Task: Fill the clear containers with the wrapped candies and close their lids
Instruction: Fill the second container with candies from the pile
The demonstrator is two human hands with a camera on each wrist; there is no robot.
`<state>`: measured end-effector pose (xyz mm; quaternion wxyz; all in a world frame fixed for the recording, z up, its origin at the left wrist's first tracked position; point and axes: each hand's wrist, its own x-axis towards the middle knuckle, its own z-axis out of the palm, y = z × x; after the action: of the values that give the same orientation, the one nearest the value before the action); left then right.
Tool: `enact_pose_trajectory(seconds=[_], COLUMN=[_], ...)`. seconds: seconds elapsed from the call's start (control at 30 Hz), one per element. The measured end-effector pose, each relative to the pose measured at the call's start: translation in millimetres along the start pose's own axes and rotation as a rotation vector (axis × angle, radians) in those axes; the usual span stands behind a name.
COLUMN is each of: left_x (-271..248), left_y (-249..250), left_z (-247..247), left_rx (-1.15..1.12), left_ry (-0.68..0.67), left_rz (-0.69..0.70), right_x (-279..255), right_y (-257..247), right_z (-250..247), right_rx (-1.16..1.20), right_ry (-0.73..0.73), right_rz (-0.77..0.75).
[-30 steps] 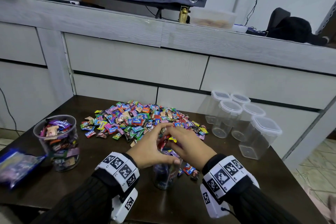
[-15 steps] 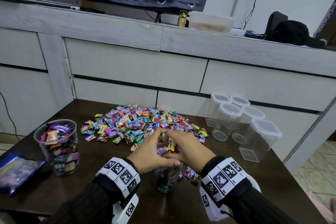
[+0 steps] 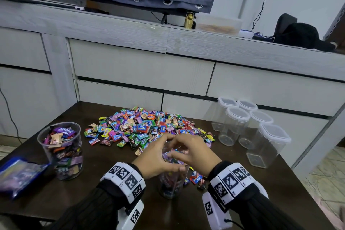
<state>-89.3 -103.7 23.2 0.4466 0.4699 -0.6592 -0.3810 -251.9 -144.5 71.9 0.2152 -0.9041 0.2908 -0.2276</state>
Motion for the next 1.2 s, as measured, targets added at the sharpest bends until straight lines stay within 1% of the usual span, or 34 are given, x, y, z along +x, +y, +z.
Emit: enact_pose_trajectory(seconds=[0.07, 0.13, 0.17, 0.2, 0.23, 0.27, 0.3, 0.33, 0.37, 0.4, 0.47, 0.53, 0.57, 0.6, 0.7, 0.77, 0.87, 0.93, 1.03, 1.13, 1.2], left_x=[0, -1, -2, -3, -5, -6, -7, -7, -8, -9, -12, -15, -15, -15, -6, 2, 16, 25, 40, 50, 55], left_y=[-2, -3, -4, -5, -6, -10, -16, -24, -31, -39, -56, -74, -82, -89, -102, -105, -109, -113, -120, -129, -131], left_z=[0, -2, -4, -7, -11, -17, -23, -29, -35, -38, -39, -37, -36, -35, -40, -43, -45, -47, -45, -30, -24], left_rx=[-0.045, -0.076, -0.104, -0.136, -0.147, -0.113, -0.027, 0.095, 0.248, 0.418, 0.745, 0.962, 1.010, 1.040, 1.100, 1.108, 1.110, 1.143, 1.216, 1.253, 1.238], left_ry=[-0.011, -0.014, 0.004, 0.041, 0.099, 0.174, 0.255, 0.319, 0.330, 0.276, 0.047, -0.172, -0.240, -0.275, -0.247, -0.240, -0.263, -0.297, -0.350, -0.389, -0.373], left_rz=[0.008, 0.006, -0.005, -0.025, -0.048, -0.075, -0.108, -0.148, -0.203, -0.279, -0.455, -0.574, -0.604, -0.625, -0.679, -0.683, -0.649, -0.615, -0.503, -0.432, -0.420], right_x=[0, -3, -5, -9, -14, -20, -27, -36, -43, -51, -60, -59, -55, -50, -29, -14, 5, 17, 32, 41, 44], right_y=[1, 8, 13, 21, 31, 41, 52, 62, 70, 76, 82, 85, 86, 87, 94, 100, 114, 123, 135, 139, 140], right_z=[0, -3, -6, -8, -10, -11, -9, -5, 1, 8, 22, 33, 37, 39, 43, 45, 49, 56, 72, 95, 105], right_rx=[0.140, 0.239, 0.235, 0.203, 0.146, 0.076, -0.002, -0.067, -0.102, -0.119, -0.129, -0.139, -0.141, -0.141, -0.142, -0.148, -0.131, -0.131, -0.106, -0.197, -0.294], right_ry=[0.153, 0.375, 0.475, 0.546, 0.565, 0.521, 0.414, 0.272, 0.132, 0.019, -0.119, -0.173, -0.181, -0.181, -0.179, -0.168, -0.127, -0.126, -0.129, -0.155, -0.145], right_rz=[0.028, 0.091, 0.142, 0.211, 0.310, 0.437, 0.584, 0.728, 0.851, 0.940, 1.033, 1.051, 1.044, 1.023, 0.941, 0.893, 0.826, 0.798, 0.764, 0.724, 0.709])
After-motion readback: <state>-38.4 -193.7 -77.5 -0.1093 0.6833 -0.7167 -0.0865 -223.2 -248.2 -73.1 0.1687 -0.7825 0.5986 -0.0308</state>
